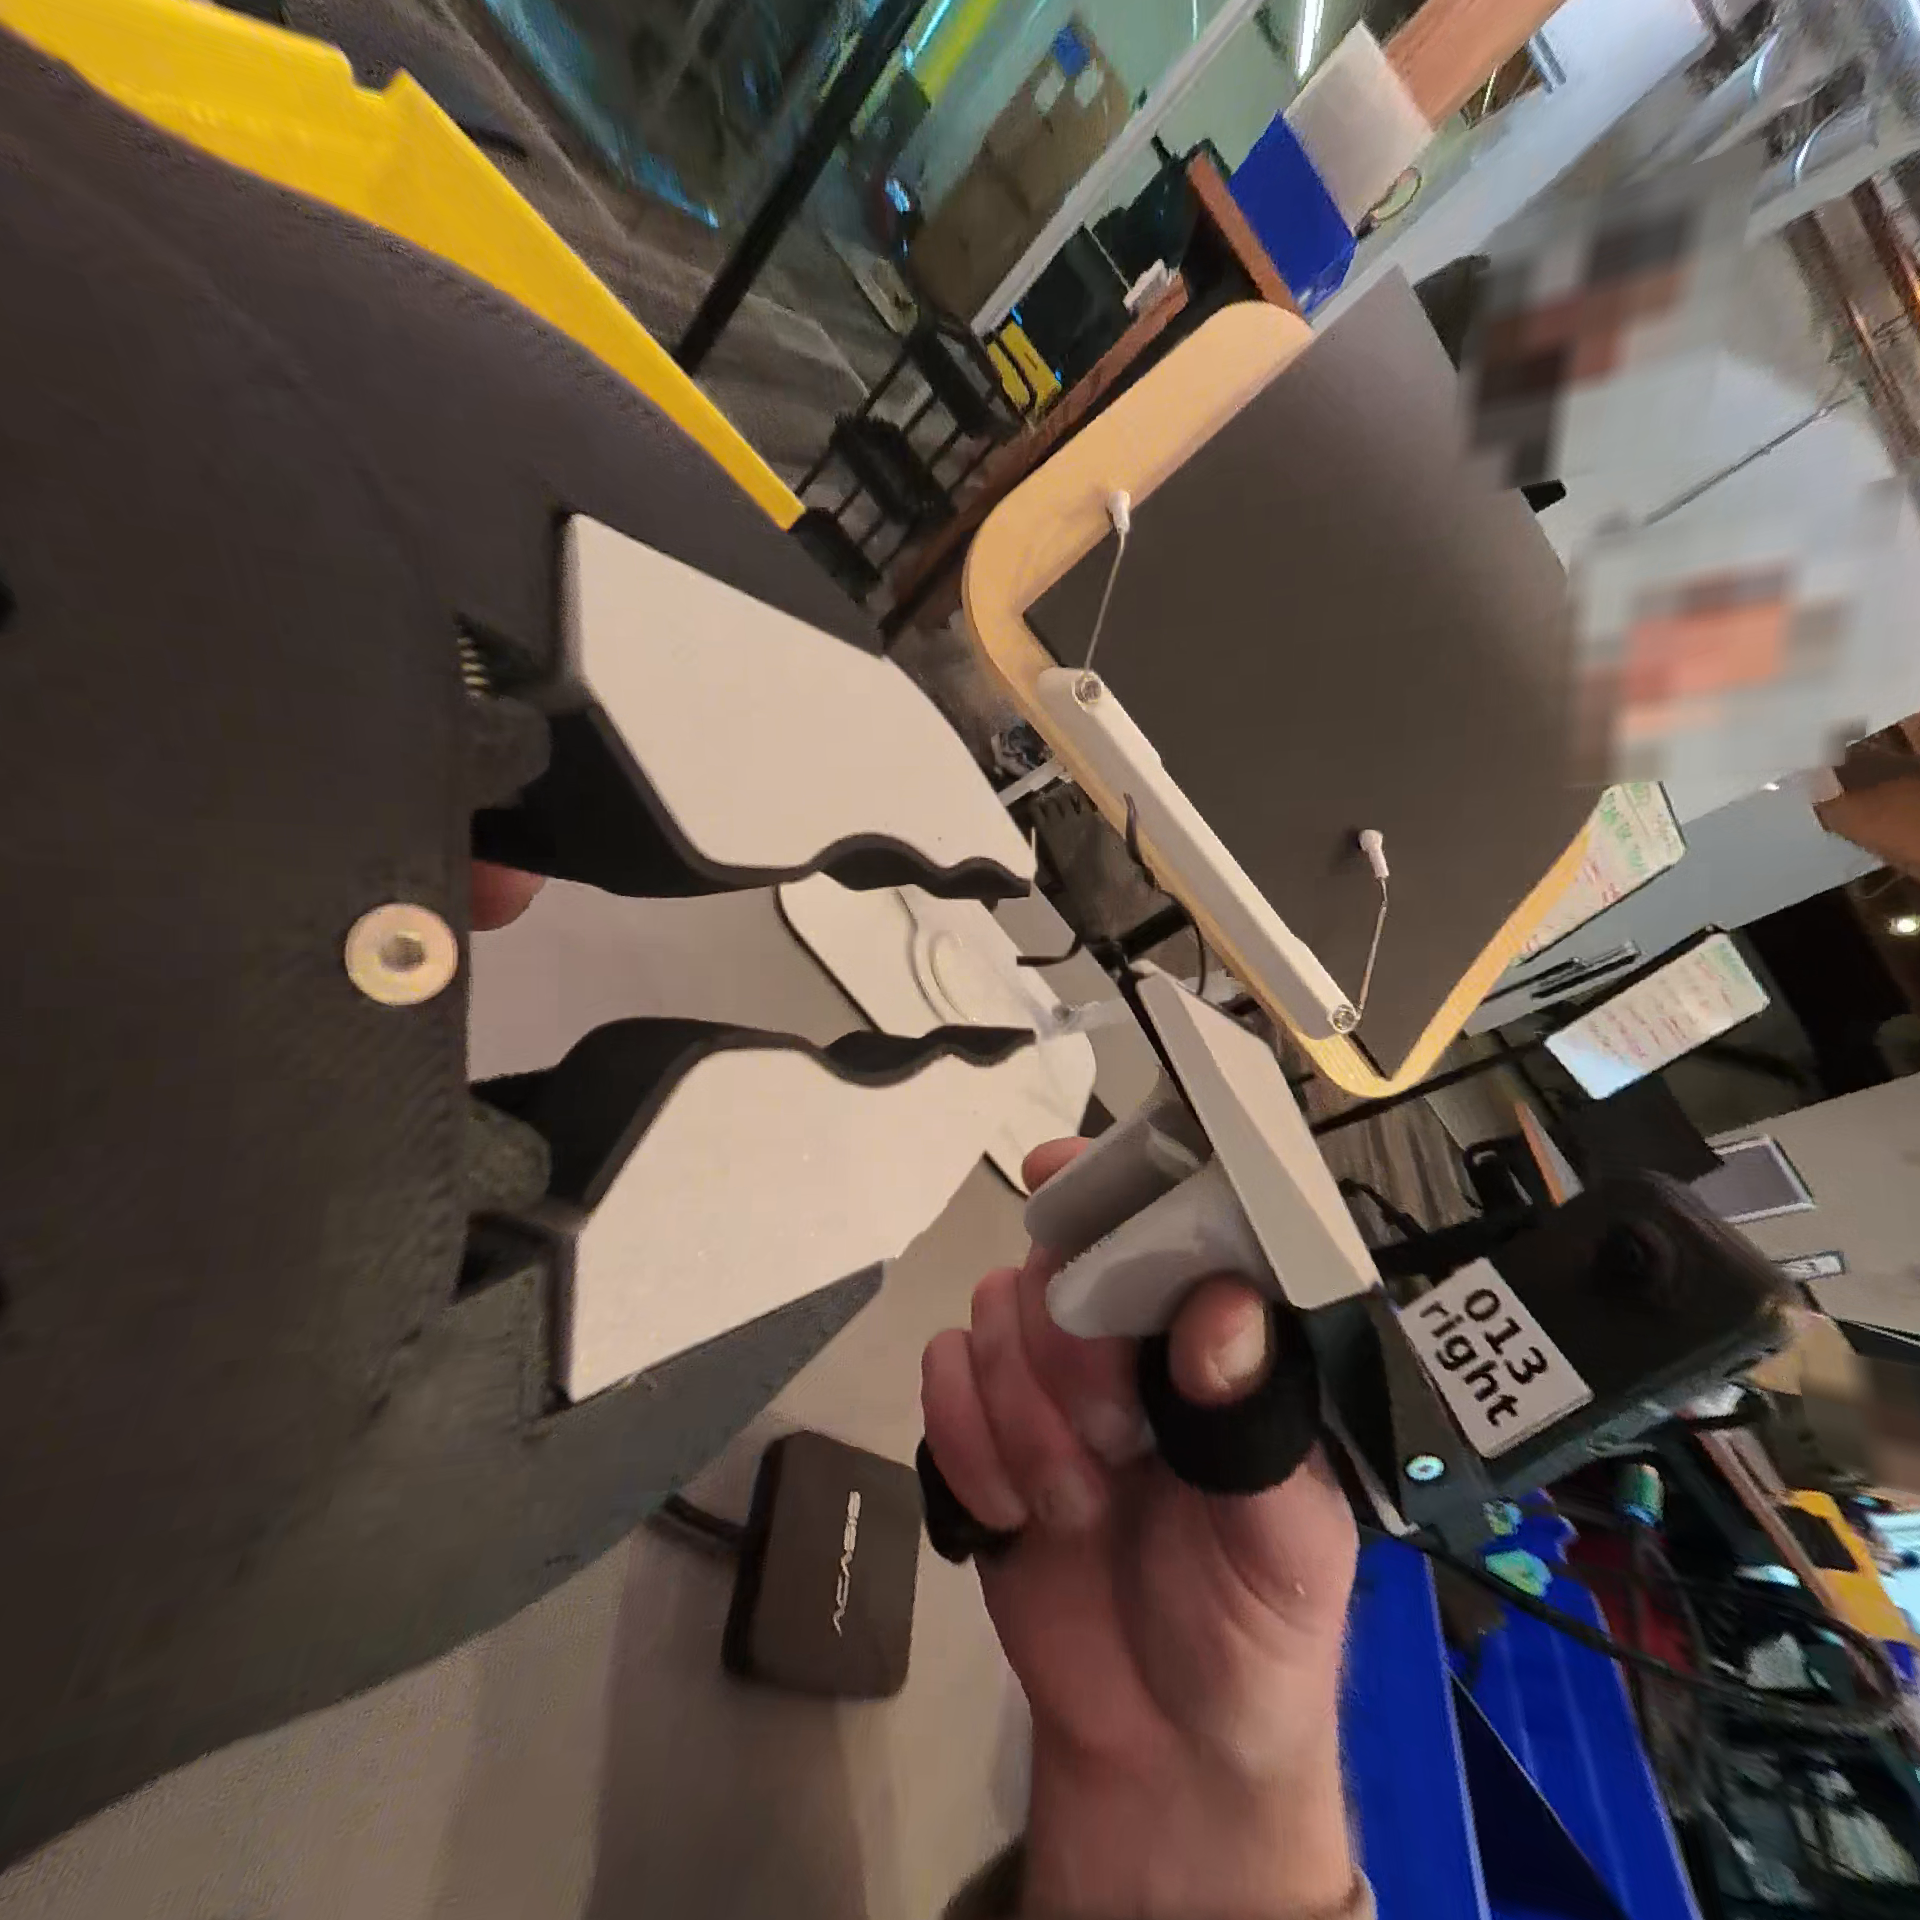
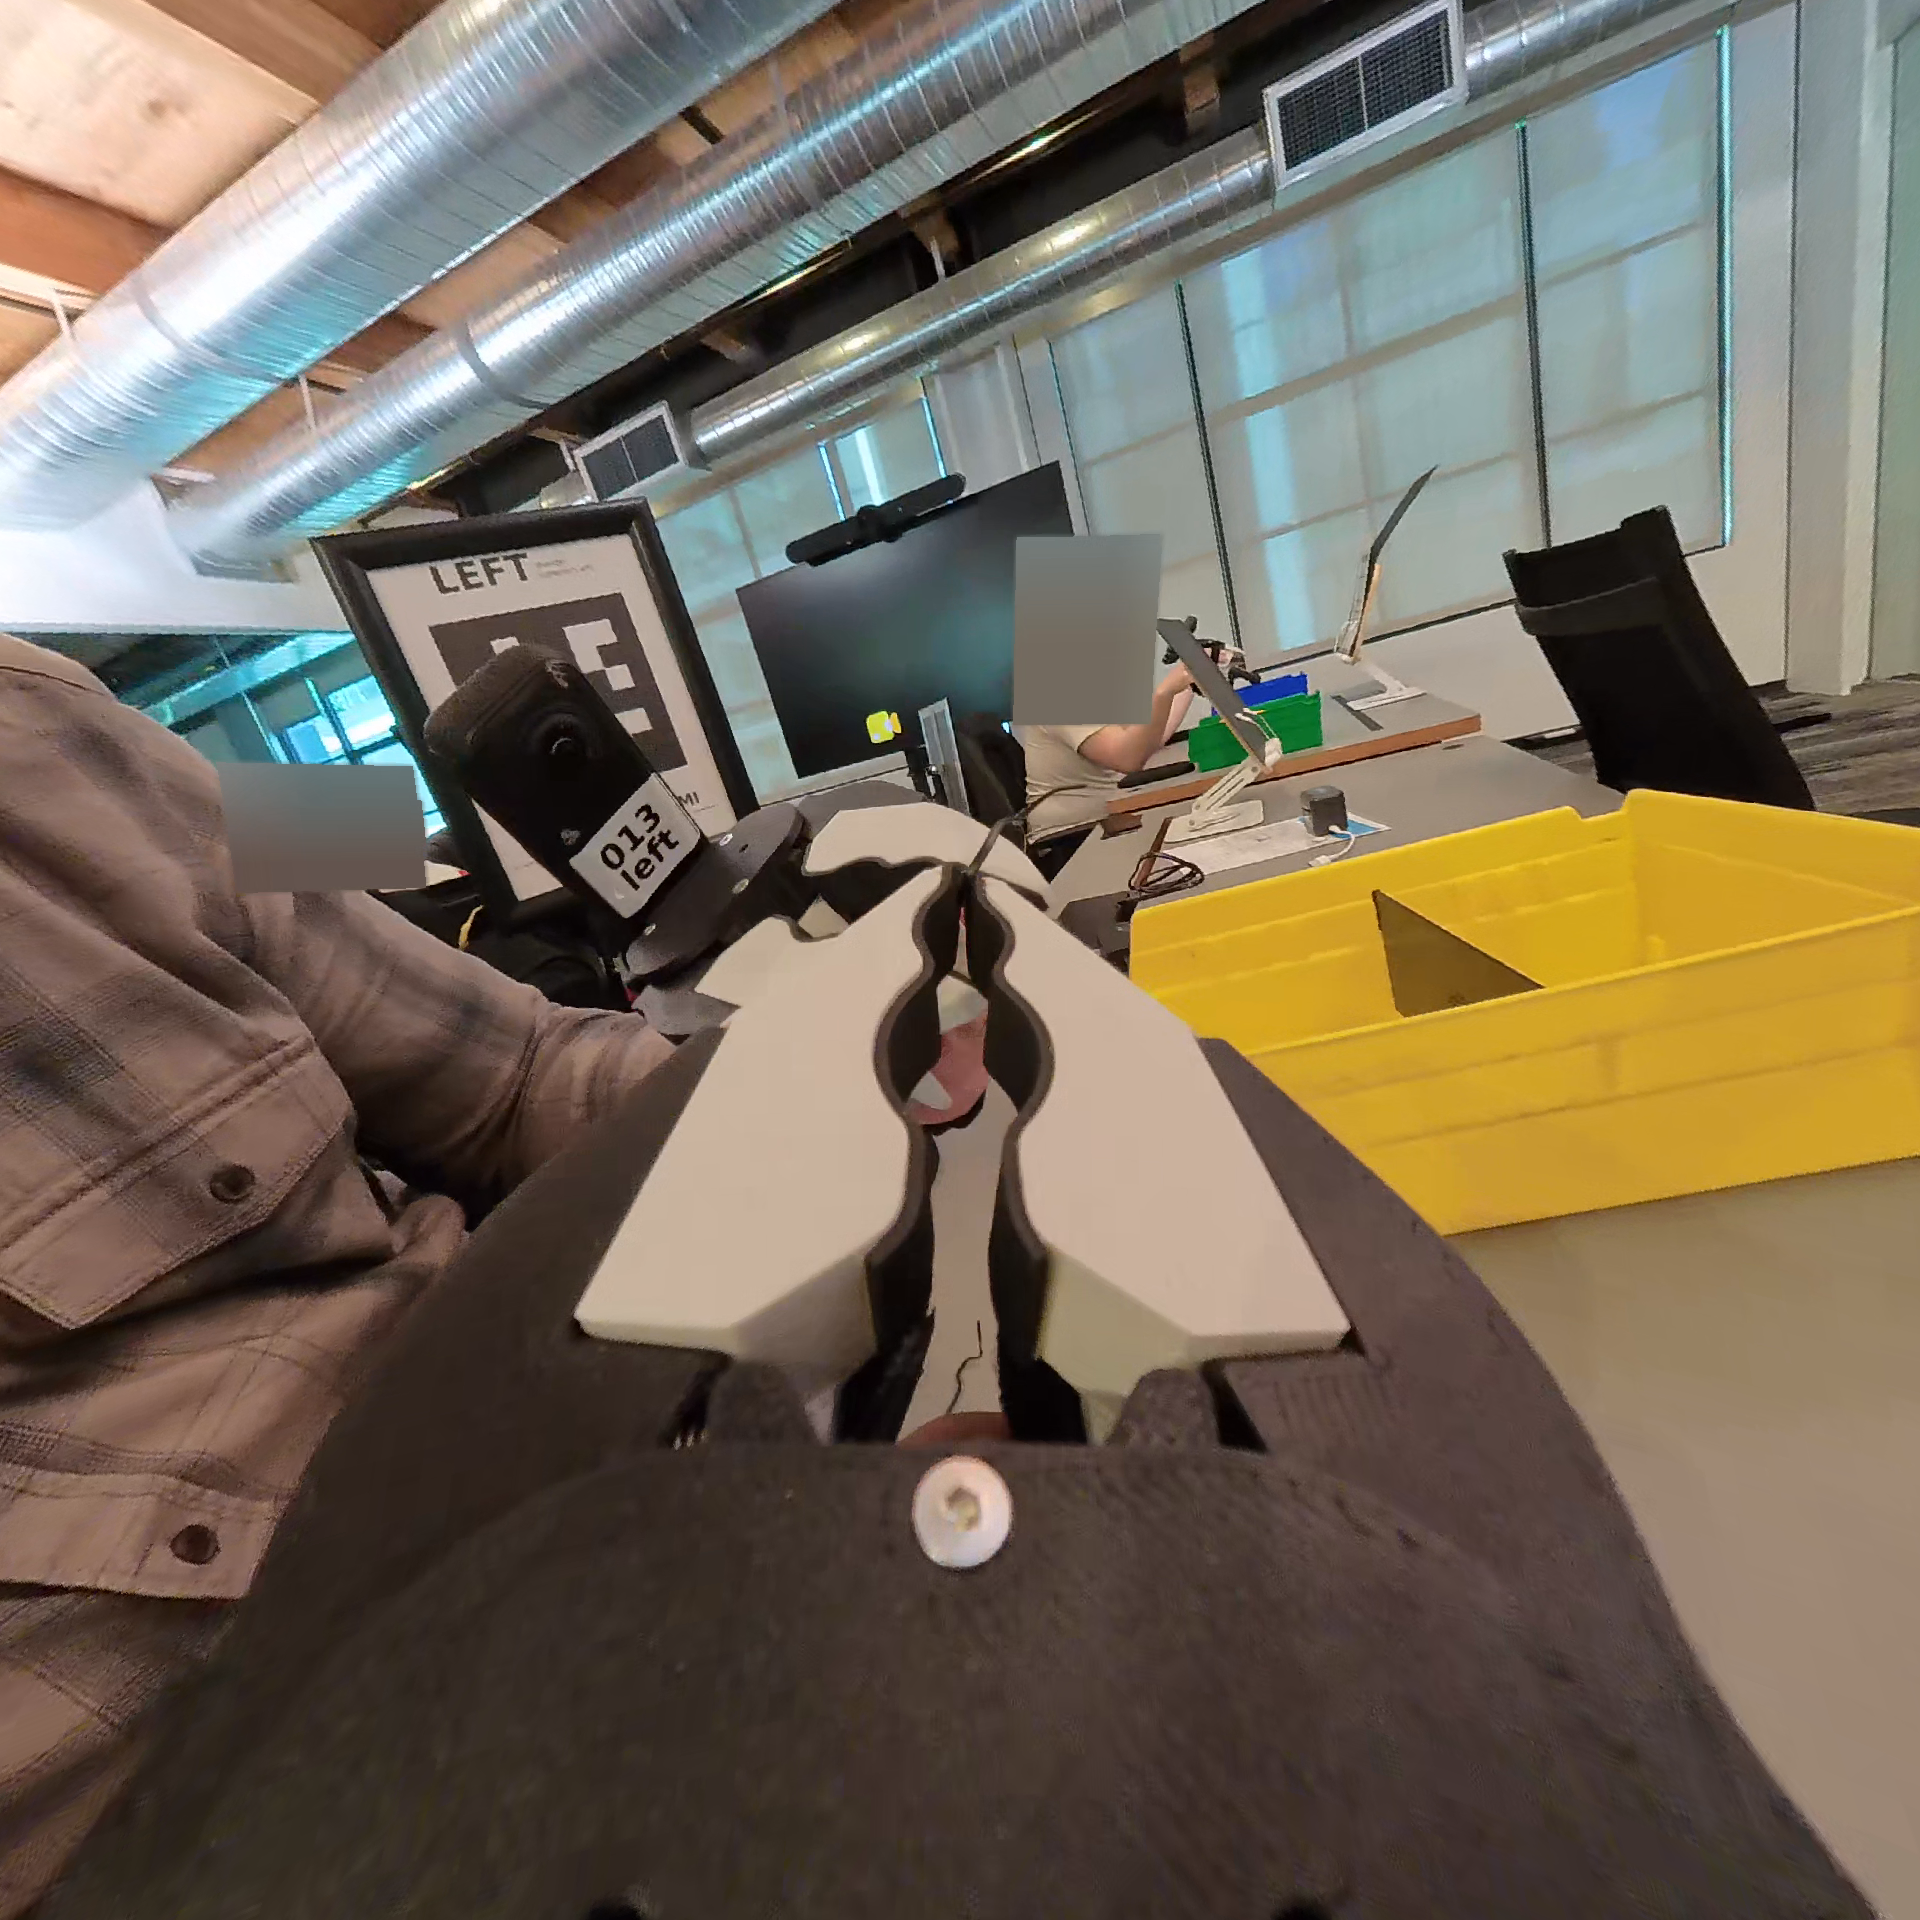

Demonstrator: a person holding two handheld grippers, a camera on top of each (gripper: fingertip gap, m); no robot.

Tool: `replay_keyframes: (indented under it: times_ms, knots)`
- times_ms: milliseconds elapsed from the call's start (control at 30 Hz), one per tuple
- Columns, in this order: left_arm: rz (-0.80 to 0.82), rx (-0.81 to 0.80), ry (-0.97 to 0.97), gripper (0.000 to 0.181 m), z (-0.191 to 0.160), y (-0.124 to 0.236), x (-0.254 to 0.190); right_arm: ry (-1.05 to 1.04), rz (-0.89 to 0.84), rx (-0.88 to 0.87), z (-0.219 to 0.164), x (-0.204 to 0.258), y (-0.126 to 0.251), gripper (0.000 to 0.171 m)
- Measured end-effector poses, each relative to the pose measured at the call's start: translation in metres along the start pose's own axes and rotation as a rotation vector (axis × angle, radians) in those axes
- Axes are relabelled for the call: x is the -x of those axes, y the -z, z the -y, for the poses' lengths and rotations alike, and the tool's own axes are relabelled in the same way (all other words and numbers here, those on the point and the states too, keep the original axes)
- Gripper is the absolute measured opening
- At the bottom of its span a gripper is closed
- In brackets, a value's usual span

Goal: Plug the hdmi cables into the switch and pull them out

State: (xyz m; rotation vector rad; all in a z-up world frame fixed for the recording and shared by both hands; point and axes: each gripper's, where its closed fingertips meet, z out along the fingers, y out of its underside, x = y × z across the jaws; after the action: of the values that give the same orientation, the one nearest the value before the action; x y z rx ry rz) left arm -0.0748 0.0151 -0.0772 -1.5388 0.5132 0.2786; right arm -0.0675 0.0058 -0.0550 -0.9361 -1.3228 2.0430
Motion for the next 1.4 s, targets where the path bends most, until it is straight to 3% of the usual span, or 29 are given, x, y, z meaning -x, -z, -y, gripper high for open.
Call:
replay_keyframes:
  times_ms: [133,300,433,633,900,1067,1267,1400]
  knots:
    - [0.046,-0.012,-0.083,0.002,0.003,0.0,0.002,-0.014,0.006,-0.002,-0.001,0.0,0.0,0.0]
    - [0.06,0.016,-0.226,0.001,0.0,0.001,0.001,-0.021,0.009,0.017,-0.003,0.0,0.001,0.0]
    - [0.062,0.041,-0.509,0.001,-0.002,0.007,0.003,-0.037,0.012,0.09,-0.01,0.001,0.0,0.0]
    - [-0.051,0.075,-0.858,0.001,-0.021,0.015,-0.015,-0.069,-0.022,0.328,-0.033,0.004,0.008,0.0]
    - [-0.211,0.087,-1.017,0.0,-0.045,0.024,-0.049,-0.088,-0.03,0.516,-0.061,0.01,0.006,0.0]
    - [-0.189,0.116,-0.841,0.001,-0.047,0.024,-0.036,-0.099,-0.051,0.506,-0.058,0.005,0.011,0.0]
    - [-0.26,0.097,-0.495,0.048,-0.032,0.025,-0.036,-0.078,-0.069,0.555,-0.058,0.003,0.032,0.0]
    - [-0.308,0.077,-0.402,0.032,-0.017,0.016,-0.033,-0.048,-0.02,0.636,-0.07,0.013,0.037,0.0]
